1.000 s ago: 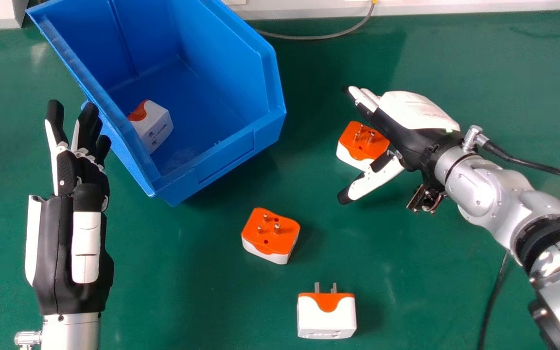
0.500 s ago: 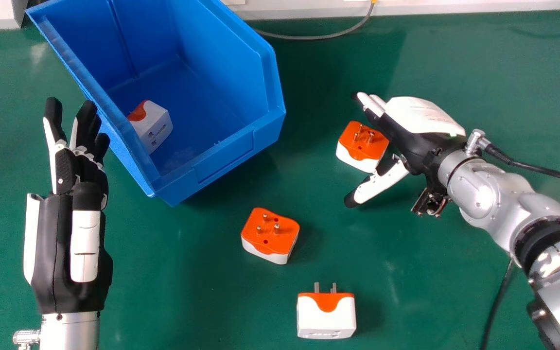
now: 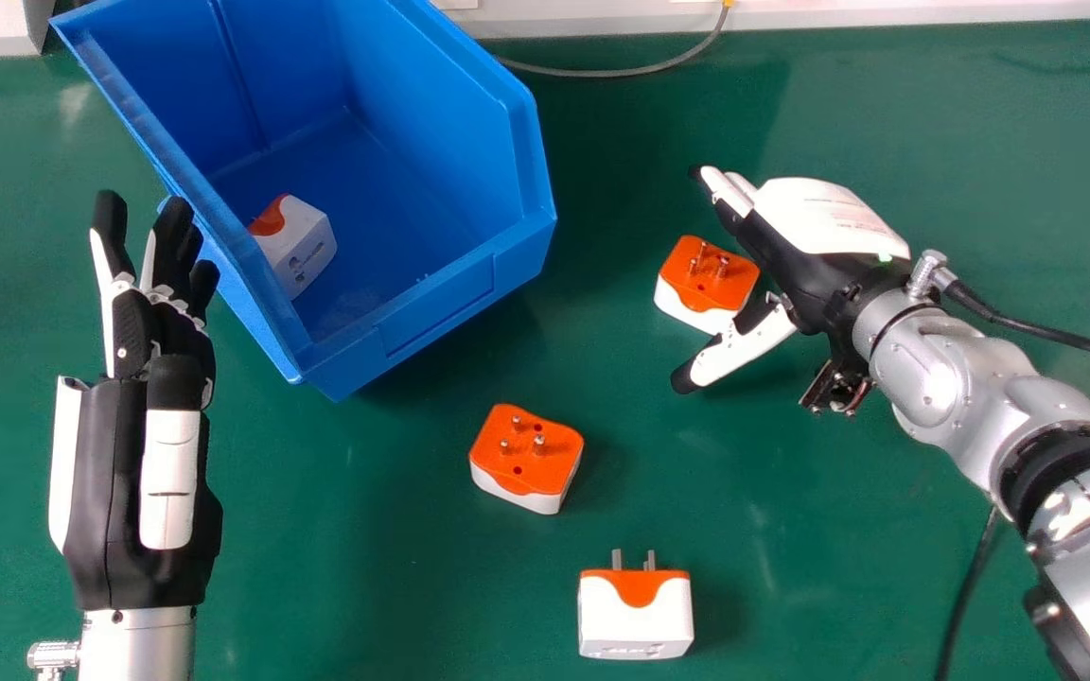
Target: Pick all objects and put in blue box
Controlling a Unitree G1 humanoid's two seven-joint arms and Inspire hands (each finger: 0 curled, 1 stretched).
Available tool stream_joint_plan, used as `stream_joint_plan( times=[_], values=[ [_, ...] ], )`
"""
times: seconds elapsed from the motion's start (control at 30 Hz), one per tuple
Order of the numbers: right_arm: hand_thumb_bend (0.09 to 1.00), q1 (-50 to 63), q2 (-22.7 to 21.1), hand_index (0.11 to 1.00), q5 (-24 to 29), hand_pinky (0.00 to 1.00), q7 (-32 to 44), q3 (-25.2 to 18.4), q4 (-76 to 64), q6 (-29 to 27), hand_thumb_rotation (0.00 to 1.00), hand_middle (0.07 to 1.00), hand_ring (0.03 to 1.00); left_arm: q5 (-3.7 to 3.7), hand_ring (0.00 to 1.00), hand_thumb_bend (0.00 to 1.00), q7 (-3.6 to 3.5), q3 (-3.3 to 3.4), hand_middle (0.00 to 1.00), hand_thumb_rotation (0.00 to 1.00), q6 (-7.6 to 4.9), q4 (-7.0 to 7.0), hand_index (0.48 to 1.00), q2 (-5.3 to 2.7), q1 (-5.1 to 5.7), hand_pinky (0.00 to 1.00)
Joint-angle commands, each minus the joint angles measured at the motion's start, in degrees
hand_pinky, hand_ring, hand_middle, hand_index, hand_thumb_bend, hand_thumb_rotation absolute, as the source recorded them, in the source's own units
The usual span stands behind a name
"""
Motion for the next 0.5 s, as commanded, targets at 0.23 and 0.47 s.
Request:
stream_joint_plan(
  times=[0.23, 0.47],
  values=[
    [1.0, -3.0, 0.7, 0.981, 0.2, 0.8, -0.5, -0.1, 0.0, 1.1, 0.37, 0.968, 0.91, 0.12, 1.0, 0.73, 0.15, 0.23, 0.98, 0.89, -1.0, -0.79, 0.963, 0.14, -0.15, 1.0],
    [1.0, -2.9, 1.3, 0.98, 0.1, 0.81, -0.8, -0.1, 0.1, 1.1, 0.37, 0.969, 0.907, 0.14, 1.0, 0.74, 0.46, 0.21, 0.98, 0.89, -1.08, -1.05, 0.962, -0.16, -0.08, 1.0]
  ],
)
